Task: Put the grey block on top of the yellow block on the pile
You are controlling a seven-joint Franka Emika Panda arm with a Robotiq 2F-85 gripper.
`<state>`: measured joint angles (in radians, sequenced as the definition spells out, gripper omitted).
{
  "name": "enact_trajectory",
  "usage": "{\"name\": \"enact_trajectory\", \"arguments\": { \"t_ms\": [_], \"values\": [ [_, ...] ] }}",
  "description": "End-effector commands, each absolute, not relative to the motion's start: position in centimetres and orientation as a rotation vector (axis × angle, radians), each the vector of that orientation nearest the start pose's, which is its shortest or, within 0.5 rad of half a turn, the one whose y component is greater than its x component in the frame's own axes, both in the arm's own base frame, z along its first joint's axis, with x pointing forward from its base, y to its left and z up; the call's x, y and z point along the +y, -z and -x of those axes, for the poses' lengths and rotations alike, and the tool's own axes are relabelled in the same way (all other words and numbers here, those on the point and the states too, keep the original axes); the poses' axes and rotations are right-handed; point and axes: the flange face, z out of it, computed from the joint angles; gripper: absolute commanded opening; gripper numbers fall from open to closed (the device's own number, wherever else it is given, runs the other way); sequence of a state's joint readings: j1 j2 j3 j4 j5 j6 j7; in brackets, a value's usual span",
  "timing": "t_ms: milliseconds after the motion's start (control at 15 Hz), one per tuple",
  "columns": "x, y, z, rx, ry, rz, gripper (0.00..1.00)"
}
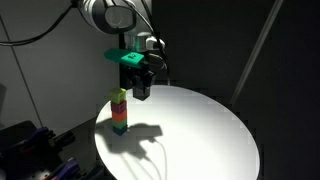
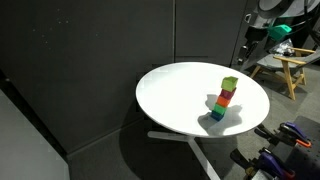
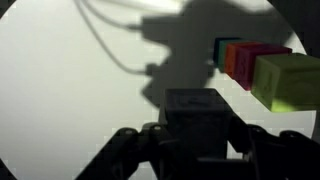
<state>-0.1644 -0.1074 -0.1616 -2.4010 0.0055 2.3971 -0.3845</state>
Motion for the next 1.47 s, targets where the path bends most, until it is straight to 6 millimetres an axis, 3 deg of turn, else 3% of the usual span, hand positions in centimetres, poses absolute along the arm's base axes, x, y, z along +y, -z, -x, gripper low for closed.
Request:
{"name": "enact_trajectory", "arguments": {
  "t_ms": [0, 800, 1400],
  "values": [
    [-15.0, -38.5, -46.6, -0.100, 0.185, 3.141, 0.31],
    [-12.2, -40.7, -45.7, -0.202, 0.119, 3.113, 0.31],
    [-10.4, -40.9, -45.9, -0.244, 0.087, 3.105, 0.31]
  ]
}}
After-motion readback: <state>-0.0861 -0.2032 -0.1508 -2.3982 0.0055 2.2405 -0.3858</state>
